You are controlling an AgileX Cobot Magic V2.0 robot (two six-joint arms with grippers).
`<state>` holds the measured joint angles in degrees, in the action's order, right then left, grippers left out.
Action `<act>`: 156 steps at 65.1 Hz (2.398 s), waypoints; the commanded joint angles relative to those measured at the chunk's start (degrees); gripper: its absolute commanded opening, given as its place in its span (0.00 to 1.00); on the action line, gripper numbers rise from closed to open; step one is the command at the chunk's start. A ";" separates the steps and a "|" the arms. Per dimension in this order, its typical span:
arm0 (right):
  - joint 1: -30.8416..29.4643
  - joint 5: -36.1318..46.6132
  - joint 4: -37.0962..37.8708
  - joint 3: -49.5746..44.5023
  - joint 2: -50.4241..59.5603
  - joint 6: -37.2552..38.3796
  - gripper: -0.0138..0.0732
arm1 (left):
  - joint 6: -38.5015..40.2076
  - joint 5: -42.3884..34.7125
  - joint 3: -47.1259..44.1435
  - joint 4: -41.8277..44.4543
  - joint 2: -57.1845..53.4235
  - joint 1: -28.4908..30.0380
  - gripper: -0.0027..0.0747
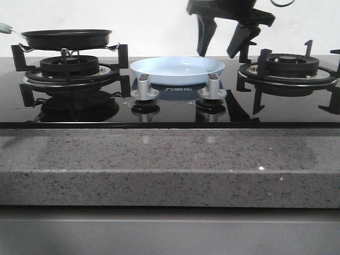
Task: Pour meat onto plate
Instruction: 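Lower the right gripper to the rim of the light blue plate and grasp it, then lift the light blue plate with the right gripper and hold it above the stove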
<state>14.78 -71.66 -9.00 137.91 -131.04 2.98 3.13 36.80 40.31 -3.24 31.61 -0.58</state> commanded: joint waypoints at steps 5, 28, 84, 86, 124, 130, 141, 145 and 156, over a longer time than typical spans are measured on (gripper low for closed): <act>-0.98 -3.53 -0.85 2.08 3.22 0.09 0.75 | 0.01 -4.28 1.49 -0.36 0.55 -0.46 0.70; -0.98 -2.16 -0.85 2.08 1.29 0.04 0.75 | 0.01 -4.28 1.49 -0.36 0.55 -0.46 0.70; -1.40 -3.34 -1.12 1.96 0.02 -0.07 0.20 | 0.01 -4.28 1.49 -0.36 0.55 -0.46 0.70; -1.40 -3.39 -1.12 1.96 0.25 -0.07 0.17 | 0.01 -4.28 1.49 -0.36 0.55 -0.46 0.70; -1.68 -4.60 -2.75 -3.35 16.39 1.28 0.08 | 0.01 -4.28 1.49 -0.36 0.55 -0.46 0.70; -1.68 -2.65 -4.13 -9.74 20.46 1.28 0.08 | 0.01 -4.28 1.49 -0.36 0.55 -0.46 0.70; -1.68 7.95 -5.52 -26.83 30.14 1.28 0.08 | 0.01 -4.28 1.49 -0.36 0.55 -0.46 0.70; -1.68 11.60 -6.39 -32.83 34.02 1.23 0.08 | 0.01 -4.28 1.49 -0.36 0.55 -0.46 0.70; -1.68 17.57 -7.72 -48.71 42.13 1.17 0.08 | 0.01 -4.28 1.49 -0.36 0.55 -0.46 0.70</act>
<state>13.40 -59.77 -14.69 93.17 -94.93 4.17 3.13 36.80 40.31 -3.24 31.61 -0.58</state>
